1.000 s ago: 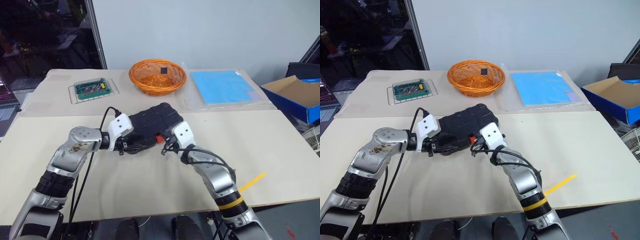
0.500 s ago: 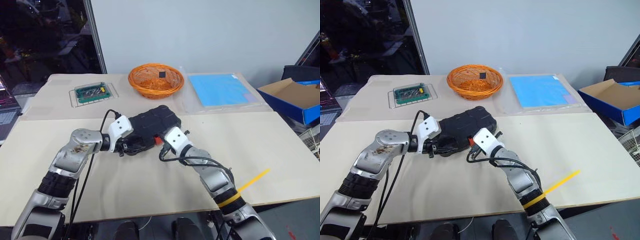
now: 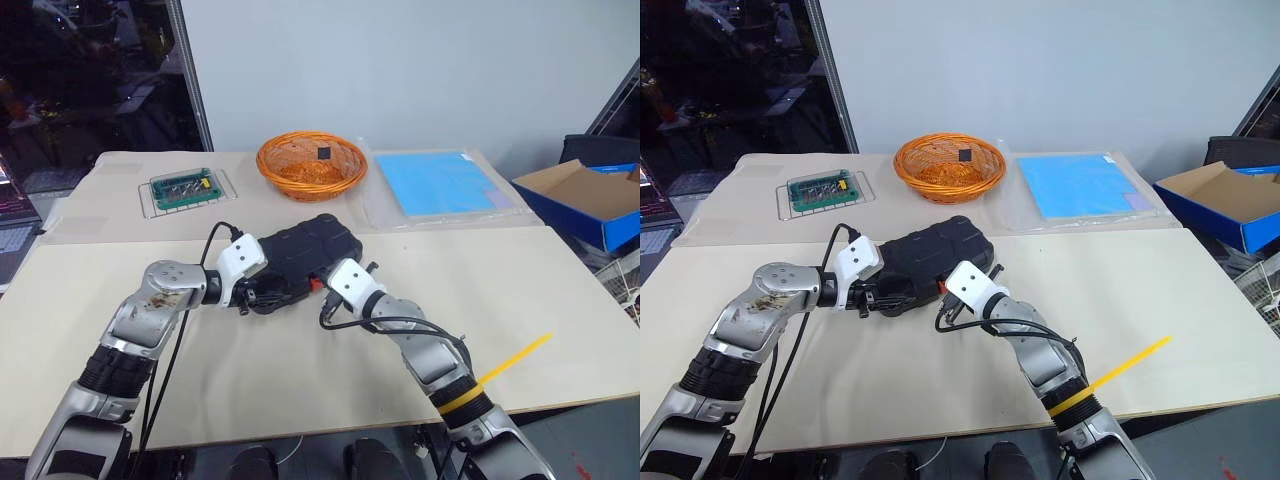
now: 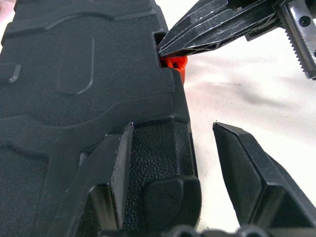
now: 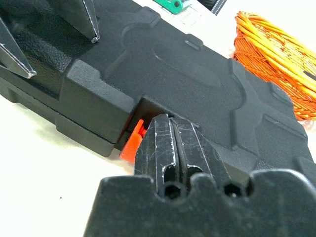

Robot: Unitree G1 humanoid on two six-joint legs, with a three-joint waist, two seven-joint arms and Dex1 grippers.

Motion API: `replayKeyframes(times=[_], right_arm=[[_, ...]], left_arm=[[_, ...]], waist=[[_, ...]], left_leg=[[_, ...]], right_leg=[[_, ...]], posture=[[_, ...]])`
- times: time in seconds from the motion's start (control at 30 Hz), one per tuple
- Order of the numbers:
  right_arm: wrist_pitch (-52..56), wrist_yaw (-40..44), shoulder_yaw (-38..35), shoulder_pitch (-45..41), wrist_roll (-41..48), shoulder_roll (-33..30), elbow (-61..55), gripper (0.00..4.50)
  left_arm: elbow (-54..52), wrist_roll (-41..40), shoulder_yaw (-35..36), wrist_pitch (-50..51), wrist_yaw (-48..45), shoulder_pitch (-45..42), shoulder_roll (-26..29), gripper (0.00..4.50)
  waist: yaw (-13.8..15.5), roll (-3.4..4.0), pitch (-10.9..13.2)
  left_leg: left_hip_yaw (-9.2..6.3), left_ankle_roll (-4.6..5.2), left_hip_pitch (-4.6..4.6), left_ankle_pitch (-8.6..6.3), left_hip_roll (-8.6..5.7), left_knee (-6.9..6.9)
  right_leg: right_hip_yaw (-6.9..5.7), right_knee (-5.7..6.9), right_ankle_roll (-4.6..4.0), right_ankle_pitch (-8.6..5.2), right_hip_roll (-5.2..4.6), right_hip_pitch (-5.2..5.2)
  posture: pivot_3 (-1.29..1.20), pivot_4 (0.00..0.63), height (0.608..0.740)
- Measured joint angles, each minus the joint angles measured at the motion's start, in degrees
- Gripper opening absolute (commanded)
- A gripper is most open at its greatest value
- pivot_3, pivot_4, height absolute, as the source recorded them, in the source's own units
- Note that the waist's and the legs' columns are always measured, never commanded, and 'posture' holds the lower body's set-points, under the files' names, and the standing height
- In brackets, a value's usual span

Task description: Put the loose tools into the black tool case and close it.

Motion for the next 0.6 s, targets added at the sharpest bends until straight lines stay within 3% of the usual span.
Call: replayKeyframes(times=[0.13,0.17,0.27,0.37,0.5,0.6], right_arm=[[-0.3,0.7,-6.3,3.4,7.5,4.0,-2.8,0.05],[-0.5,2.4,-8.4,5.9,12.5,4.8,-5.4,0.05],[3.1,7.9,-10.7,9.2,21.0,2.1,-14.2,0.80],[8.0,11.6,-14.4,11.0,25.2,-5.1,-23.0,1.90],[16.5,18.1,-20.5,22.4,32.6,-19.3,-36.4,3.29],[20.9,20.6,-28.6,29.5,37.3,-26.2,-42.4,4.29]], left_arm=[[-2.1,-1.5,2.2,-1.0,0.8,1.3,-1.9,2.73],[-3.9,-3.6,4.4,-2.0,1.8,2.3,-4.0,2.73],[-7.6,-9.6,8.3,-0.9,1.0,4.1,-5.1,3.48],[-10.8,-16.1,13.1,3.3,-0.2,5.7,-3.6,4.49],[-17.0,-22.3,18.5,7.0,-1.6,14.7,0.4,4.50],[-19.8,-24.9,21.8,8.1,-2.2,20.2,3.0,4.50]], waist=[[0.4,0.11,0.2],[0.7,0.25,0.5],[1.3,0.40,0.8],[1.5,0.38,0.9],[2.1,0.46,1.1],[2.3,0.35,1.3]], left_leg=[[0.03,0.00,-0.58,0.00,-0.02,-0.05],[0.21,0.20,-1.46,0.14,-0.04,-0.01],[0.44,0.73,-2.50,0.49,-0.11,0.27],[0.61,0.76,-2.81,0.15,-0.18,0.28],[0.68,0.81,-3.00,-0.35,-0.23,0.52],[0.71,0.78,-3.01,-0.56,-0.21,0.86]], right_leg=[[-0.01,-0.01,0.00,0.01,-0.05,-0.50],[-0.02,0.08,0.23,0.43,-0.01,-1.01],[0.00,0.17,0.39,0.85,0.21,-1.88],[-0.08,0.01,0.55,0.70,0.23,-2.04],[-0.12,-0.08,0.72,0.29,0.12,-2.07],[-0.11,-0.10,0.75,0.20,0.11,-1.95]], posture=[[0.00,0.150,0.740],[0.00,0.150,0.740],[0.00,0.150,0.740],[0.00,0.150,0.740],[0.00,0.150,0.740],[0.00,0.150,0.740]])
